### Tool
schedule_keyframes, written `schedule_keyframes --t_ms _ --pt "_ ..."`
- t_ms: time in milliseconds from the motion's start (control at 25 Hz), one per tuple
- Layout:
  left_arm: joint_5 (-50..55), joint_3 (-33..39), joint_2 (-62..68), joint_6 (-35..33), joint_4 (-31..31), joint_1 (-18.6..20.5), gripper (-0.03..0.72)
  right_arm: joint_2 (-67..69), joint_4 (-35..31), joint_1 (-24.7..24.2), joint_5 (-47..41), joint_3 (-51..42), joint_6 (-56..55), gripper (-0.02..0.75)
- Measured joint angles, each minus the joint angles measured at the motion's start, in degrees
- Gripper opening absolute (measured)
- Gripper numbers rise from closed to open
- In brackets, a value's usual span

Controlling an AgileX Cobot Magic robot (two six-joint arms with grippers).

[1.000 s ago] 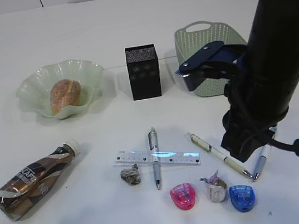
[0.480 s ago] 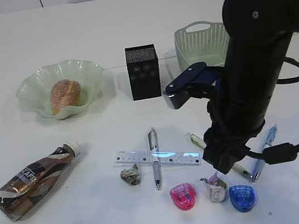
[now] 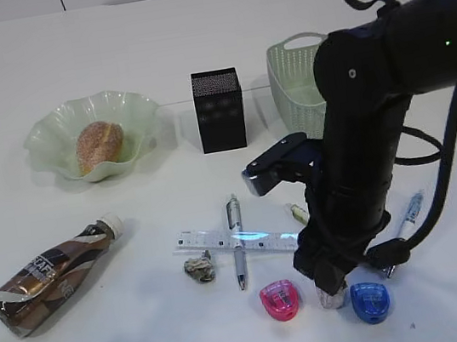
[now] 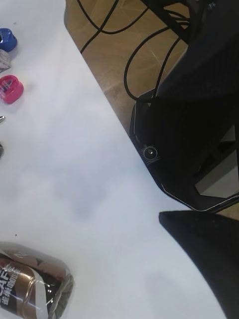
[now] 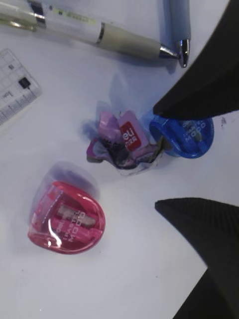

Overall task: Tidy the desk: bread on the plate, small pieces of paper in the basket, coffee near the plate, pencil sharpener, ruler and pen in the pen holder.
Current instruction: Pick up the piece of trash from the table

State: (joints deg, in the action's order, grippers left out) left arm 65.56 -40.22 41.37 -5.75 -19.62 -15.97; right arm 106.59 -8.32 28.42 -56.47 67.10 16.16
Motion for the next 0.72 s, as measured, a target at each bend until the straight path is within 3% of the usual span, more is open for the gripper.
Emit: schedule_keyframes --t_ms 720 --pt "-0.2 0.0 0.0 0.0 0.0 0.0 0.486 6.2 -1.8 0.0 4.9 0.6 -0.1 0.403"
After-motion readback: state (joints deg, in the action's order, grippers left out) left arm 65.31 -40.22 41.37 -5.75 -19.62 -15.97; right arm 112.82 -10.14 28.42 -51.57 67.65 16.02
